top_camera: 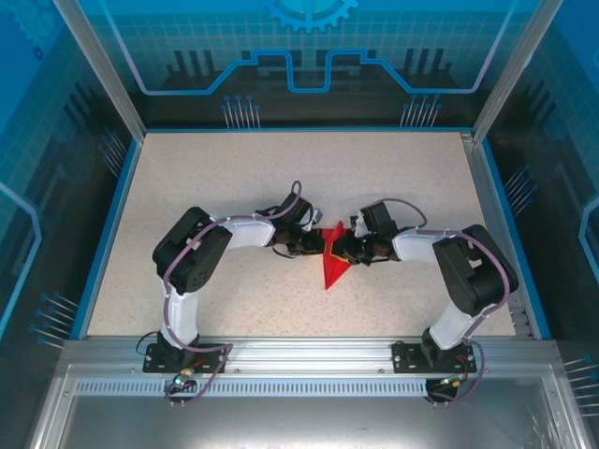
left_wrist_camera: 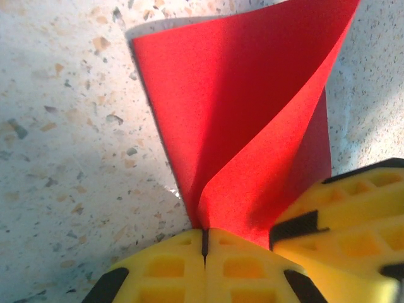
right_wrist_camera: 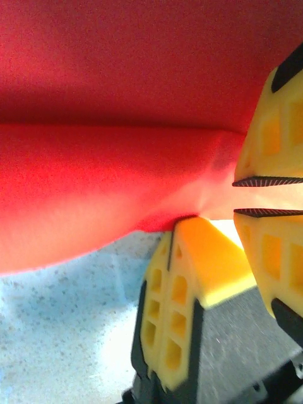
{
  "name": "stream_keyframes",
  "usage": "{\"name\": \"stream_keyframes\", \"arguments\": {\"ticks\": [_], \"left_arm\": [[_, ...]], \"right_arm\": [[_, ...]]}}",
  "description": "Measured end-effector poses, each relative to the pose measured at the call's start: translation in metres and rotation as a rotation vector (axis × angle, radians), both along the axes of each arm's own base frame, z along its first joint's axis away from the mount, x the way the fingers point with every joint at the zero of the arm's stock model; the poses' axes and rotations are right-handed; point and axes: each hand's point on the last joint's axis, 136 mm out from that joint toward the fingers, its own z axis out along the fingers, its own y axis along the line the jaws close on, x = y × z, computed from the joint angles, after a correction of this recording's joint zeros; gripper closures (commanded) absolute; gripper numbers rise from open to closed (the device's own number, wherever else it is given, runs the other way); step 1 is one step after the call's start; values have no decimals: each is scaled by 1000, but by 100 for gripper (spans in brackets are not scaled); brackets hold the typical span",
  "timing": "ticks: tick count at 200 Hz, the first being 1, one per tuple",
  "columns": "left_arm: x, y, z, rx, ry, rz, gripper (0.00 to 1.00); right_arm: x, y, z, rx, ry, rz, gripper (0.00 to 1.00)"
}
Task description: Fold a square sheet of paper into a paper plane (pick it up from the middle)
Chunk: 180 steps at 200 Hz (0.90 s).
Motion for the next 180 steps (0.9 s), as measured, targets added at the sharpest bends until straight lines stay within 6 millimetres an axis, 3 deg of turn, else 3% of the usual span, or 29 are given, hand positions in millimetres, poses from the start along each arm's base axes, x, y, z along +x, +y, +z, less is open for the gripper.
{"name": "stream_keyframes", "arguments": {"ticks": [79, 180], "left_arm": [[0, -1, -1, 5, 0, -10, 100], [1, -1, -2, 5, 1, -11, 100]], "right_arm": [[-49, 14, -2, -14, 22, 72, 86], [-48, 22, -11, -1, 36, 58, 87]]}}
